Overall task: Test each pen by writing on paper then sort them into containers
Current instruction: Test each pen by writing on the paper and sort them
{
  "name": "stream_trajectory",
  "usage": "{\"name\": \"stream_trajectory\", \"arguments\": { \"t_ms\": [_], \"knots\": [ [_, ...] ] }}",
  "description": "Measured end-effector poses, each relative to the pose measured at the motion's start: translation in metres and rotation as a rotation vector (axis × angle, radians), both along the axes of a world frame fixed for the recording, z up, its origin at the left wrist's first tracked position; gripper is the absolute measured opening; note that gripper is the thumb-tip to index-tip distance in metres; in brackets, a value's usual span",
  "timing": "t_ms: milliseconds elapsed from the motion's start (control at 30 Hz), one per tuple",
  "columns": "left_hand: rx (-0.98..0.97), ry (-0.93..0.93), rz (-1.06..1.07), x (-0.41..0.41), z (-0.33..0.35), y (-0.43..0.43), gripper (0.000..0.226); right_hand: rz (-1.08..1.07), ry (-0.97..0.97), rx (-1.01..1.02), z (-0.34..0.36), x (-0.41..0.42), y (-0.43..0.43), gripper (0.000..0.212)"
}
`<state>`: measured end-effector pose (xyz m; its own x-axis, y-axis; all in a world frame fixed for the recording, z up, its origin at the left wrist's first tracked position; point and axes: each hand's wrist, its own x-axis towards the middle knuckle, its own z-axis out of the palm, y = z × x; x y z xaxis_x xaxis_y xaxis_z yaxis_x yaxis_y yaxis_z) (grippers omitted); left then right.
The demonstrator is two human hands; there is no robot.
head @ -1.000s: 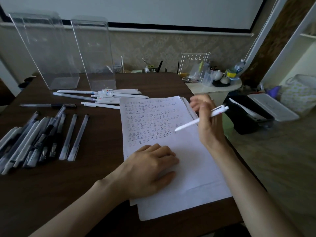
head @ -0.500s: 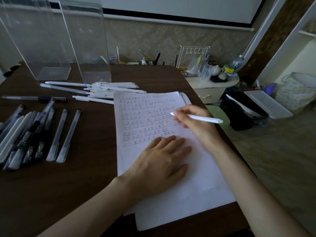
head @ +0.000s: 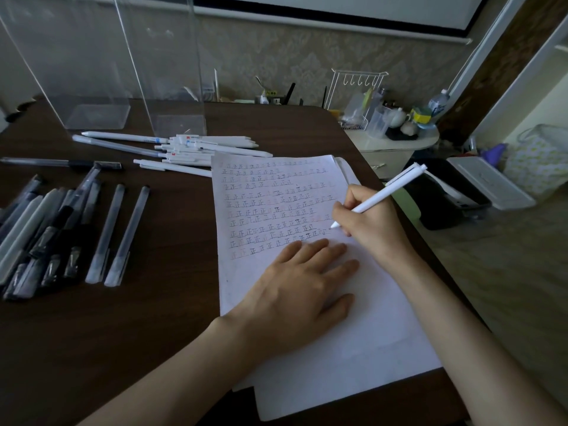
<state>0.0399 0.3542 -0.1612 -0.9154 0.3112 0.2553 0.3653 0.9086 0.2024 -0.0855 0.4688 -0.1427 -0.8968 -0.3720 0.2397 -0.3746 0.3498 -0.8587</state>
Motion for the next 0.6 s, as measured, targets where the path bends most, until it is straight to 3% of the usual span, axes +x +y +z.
{"name": "stream_trajectory", "arguments": {
  "t_ms": [600],
  "knots": [
    [0.038, -0.027, -0.016, 0.0007, 0.0006, -0.0003, 0.053, -0.060, 0.012, 0.029, 0.0033, 0.0015, -0.0008, 0.030]
  ]
}}
